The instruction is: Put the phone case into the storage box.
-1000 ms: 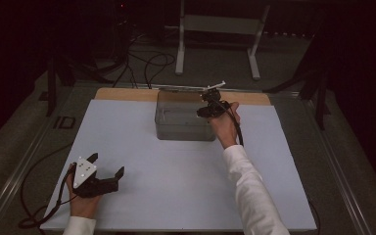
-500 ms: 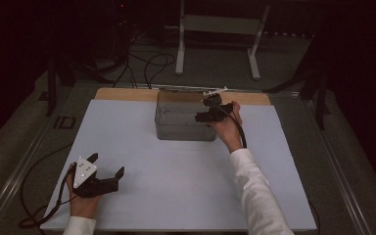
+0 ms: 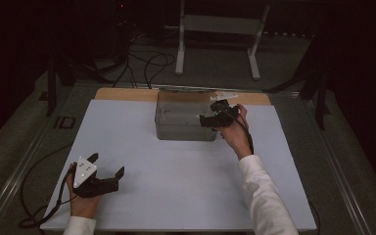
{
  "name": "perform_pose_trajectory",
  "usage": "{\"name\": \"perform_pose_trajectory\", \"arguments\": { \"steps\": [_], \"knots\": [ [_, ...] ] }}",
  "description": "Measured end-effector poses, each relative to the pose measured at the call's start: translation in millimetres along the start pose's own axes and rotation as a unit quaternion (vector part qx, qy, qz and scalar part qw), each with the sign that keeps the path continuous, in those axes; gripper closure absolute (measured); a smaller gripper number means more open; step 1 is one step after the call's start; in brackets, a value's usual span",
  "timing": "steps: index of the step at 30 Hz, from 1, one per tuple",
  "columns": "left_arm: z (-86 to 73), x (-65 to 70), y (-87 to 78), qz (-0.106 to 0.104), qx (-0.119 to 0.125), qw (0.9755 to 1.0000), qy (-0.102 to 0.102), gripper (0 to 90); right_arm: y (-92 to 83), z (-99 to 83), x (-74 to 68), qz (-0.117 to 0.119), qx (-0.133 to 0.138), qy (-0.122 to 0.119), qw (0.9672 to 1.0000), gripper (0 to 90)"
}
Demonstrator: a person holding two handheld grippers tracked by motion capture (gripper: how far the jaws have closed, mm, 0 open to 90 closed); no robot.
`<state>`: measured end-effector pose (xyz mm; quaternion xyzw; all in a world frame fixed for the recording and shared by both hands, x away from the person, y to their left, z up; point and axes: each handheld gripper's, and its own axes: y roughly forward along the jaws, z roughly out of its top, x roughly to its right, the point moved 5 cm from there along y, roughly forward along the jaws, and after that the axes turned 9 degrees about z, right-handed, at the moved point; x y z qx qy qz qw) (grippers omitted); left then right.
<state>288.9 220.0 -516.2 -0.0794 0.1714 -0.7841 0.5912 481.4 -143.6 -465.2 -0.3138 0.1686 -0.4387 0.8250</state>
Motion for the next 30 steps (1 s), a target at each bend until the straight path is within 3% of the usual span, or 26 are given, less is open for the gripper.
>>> {"name": "perform_pose_trajectory", "arguments": {
  "steps": [14,20,27,30],
  "knots": [
    [-0.3,0.3,0.6,-0.006,-0.005,1.0,0.001,0.0,-24.5,-18.9,-9.1,0.021,0.035,-0.021,0.999,9.9],
    [-0.2,-0.8,0.5,-0.007,-0.006,1.0,0.003,0.0,-45.2,-36.0,-13.6,0.038,0.062,-0.035,0.9967,9.7],
    [0.5,-1.3,-0.3,-0.019,-0.009,0.9998,0.005,0.0,-65.4,-57.9,-17.4,0.057,0.073,-0.037,0.995,9.7],
    [1.6,-2.4,-1.5,-0.025,-0.009,0.9996,0.004,0.0,-72.5,-68.6,-16.6,0.05,0.065,-0.044,0.9957,9.7]
  ]
}}
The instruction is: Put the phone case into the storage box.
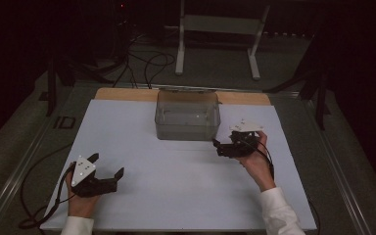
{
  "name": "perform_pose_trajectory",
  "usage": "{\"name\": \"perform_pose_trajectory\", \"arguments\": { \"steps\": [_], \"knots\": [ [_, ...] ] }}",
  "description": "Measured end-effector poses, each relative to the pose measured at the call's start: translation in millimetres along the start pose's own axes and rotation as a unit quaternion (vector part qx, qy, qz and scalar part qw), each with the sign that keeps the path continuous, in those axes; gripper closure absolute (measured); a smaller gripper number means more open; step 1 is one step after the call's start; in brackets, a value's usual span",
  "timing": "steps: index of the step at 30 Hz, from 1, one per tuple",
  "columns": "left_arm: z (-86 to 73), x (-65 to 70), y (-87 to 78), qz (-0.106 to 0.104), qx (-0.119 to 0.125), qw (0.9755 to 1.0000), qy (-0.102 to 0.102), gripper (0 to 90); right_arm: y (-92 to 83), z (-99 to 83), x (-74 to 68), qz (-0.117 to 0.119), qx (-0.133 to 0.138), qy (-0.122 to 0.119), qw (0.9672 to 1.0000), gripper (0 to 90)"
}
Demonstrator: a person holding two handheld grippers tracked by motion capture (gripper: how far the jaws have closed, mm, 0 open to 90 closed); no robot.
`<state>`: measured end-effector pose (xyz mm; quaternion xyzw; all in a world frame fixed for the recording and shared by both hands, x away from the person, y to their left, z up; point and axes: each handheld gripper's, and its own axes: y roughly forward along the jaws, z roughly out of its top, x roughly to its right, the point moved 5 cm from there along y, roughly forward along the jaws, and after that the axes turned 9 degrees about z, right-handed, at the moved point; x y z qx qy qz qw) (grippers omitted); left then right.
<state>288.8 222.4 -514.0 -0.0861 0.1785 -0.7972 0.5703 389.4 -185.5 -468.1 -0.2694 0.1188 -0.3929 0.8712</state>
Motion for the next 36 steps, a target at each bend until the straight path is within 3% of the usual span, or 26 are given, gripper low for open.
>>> {"name": "perform_pose_trajectory", "arguments": {
  "steps": [3,7,10,15,16,21,25,28,36],
  "knots": [
    [0.4,-0.3,-0.4,-0.004,0.0,1.0,0.001,0.0,-8.5,-7.2,-1.7,-0.013,-0.004,-0.004,0.9999,10.0],
    [1.9,-1.0,-1.5,-0.006,0.001,1.0,0.002,0.0,-19.6,-13.2,-8.6,0.004,0.009,0.005,0.9999,10.1],
    [4.1,-1.8,-3.7,-0.006,0.004,1.0,0.004,0.0,-29.6,-19.7,-19.5,0.002,0.017,-0.013,0.9998,10.4],
    [6.9,-3.4,-7.9,-0.009,0.011,0.9999,0.0,0.0,-39.8,-31.5,-26.0,0.009,0.024,-0.011,0.9996,12.3],
    [7.8,-4.3,-9.6,-0.013,0.014,0.9998,-0.001,0.0,-48.4,-41.3,-27.2,0.005,0.038,-0.014,0.9992,12.3],
    [9.9,-2.7,-13.1,-0.026,0.022,0.9994,0.002,0.0,-65.5,-49.8,-28.2,0.018,0.076,0.005,0.9969,12.0],
    [11.5,-1.2,-16.5,-0.034,0.03,0.999,0.004,0.0,-71.7,-66.1,-29.9,0.023,0.083,0.012,0.9962,10.1],
    [12.0,0.8,-20.5,-0.044,0.036,0.9983,0.009,0.0,-74.3,-77.8,-32.7,0.016,0.088,-0.002,0.996,9.8],
    [9.9,3.4,-22.8,-0.048,0.037,0.998,0.015,0.0,-83.1,-87.9,-35.2,0.005,0.12,-0.005,0.9928,9.7]
  ]
}}
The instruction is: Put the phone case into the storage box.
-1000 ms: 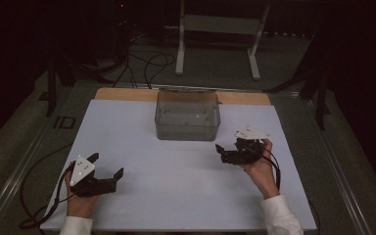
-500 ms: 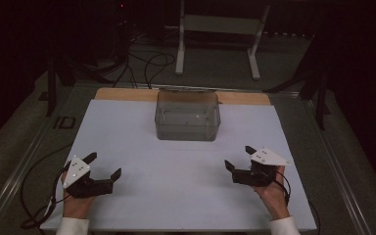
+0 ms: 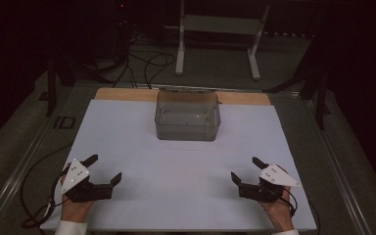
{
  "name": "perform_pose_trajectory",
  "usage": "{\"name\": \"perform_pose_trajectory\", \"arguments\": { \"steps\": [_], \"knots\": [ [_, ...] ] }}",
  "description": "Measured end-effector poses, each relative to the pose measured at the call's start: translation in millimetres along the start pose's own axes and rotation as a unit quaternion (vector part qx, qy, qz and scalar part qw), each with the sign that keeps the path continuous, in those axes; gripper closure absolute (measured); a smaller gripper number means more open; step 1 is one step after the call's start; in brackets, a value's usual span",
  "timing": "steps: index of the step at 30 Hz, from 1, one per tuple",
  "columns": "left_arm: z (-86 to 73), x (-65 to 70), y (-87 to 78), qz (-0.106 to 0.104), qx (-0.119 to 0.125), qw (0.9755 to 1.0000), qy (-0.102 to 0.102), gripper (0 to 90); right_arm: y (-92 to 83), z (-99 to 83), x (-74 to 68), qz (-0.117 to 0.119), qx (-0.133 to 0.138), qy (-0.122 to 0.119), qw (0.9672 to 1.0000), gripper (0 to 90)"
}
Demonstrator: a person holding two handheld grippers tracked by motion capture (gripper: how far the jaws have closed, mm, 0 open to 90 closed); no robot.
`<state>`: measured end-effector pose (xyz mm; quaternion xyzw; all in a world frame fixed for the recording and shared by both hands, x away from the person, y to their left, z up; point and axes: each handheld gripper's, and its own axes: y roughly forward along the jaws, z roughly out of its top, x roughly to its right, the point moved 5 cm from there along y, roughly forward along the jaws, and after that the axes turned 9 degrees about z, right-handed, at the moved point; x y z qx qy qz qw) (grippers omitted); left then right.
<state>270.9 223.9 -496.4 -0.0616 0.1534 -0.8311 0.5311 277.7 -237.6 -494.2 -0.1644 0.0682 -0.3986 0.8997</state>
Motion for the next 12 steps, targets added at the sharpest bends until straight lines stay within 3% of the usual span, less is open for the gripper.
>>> {"name": "perform_pose_trajectory", "arguments": {
  "steps": [12],
  "knots": [
    [-5.5,7.1,7.5,-0.006,-0.017,0.9998,0.012,0.0,-6.7,-13.7,-5.7,0.013,0.008,0.008,0.9999,9.1]
  ]
}}
